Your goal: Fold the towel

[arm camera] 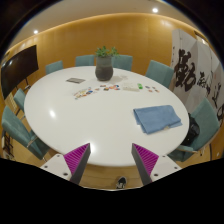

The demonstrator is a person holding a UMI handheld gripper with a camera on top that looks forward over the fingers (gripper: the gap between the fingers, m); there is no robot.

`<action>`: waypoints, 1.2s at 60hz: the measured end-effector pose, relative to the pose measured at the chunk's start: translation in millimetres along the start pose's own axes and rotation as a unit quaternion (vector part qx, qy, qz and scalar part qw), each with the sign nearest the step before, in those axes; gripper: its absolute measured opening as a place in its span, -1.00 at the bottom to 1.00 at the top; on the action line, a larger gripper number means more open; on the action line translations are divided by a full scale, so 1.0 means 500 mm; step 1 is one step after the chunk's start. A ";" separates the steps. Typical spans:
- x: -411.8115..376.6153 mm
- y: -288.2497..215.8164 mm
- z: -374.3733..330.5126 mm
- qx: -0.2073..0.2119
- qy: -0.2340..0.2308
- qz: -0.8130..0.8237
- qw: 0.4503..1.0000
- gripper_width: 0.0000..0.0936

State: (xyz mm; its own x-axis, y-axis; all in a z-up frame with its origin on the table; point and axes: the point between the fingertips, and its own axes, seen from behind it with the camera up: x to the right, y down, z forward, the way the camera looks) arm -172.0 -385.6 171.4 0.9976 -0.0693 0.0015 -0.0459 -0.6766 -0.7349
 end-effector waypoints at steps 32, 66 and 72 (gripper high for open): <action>0.376 -0.124 0.581 0.032 0.039 0.003 0.999 0.85; 0.323 -0.141 0.655 -0.008 -0.040 -0.024 0.999 -0.83; 0.224 -0.195 0.587 -0.004 -0.134 0.053 0.990 -0.83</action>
State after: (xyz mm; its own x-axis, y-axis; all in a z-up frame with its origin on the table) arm -40.6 -112.0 44.2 0.9649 0.0567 -0.2563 -0.1502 -0.6813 -0.7164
